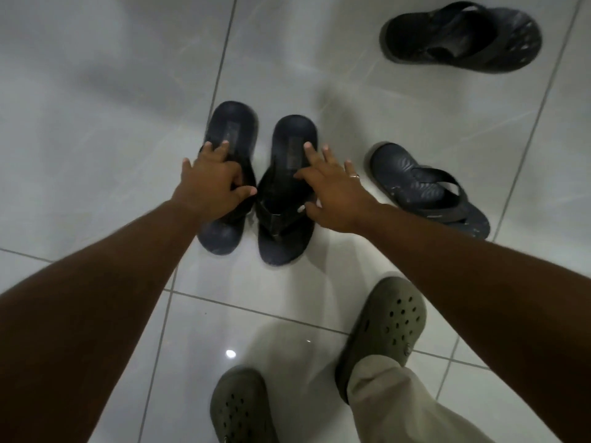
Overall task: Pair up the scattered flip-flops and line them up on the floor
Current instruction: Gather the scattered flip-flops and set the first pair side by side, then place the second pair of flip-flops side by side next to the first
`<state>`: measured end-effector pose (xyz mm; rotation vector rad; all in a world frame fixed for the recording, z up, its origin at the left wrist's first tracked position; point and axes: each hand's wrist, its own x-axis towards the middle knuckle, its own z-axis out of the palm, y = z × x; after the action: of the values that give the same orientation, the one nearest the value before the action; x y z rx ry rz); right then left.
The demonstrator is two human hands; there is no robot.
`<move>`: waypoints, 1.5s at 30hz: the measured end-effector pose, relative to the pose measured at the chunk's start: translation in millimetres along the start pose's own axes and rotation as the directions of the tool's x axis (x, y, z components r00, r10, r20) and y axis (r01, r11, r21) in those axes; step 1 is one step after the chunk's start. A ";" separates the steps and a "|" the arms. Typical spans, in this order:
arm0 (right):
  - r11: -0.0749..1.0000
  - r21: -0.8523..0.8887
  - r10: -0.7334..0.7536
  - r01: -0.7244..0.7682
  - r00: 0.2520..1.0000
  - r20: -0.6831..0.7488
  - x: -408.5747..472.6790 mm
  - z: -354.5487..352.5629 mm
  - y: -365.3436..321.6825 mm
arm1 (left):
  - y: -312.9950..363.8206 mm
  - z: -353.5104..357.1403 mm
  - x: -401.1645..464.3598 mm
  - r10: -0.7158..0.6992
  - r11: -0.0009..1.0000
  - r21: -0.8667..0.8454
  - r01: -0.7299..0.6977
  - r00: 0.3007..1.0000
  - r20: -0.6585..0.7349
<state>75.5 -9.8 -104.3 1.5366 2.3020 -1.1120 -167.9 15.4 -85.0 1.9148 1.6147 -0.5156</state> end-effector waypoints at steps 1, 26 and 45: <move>0.999 -0.006 0.042 -0.042 0.999 -0.025 -6.9 -13.8 12.9 | 8.5 -6.8 -0.5 0.018 1.000 0.015 -0.017 0.997 -0.072; 0.919 -0.246 0.277 -0.309 0.948 -0.157 -16.7 -140.4 264.5 | 319.7 65.4 74.5 0.174 0.984 -0.039 -0.175 0.985 -0.016; 0.771 0.434 0.600 -0.466 0.759 -0.251 -138.1 8.8 128.8 | 233.4 59.8 51.7 0.389 0.894 0.217 -0.391 0.920 0.053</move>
<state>246.1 -91.2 -104.1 2.5459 1.6635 -1.1614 74.8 -8.2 -120.8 2.3269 1.1536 -0.5505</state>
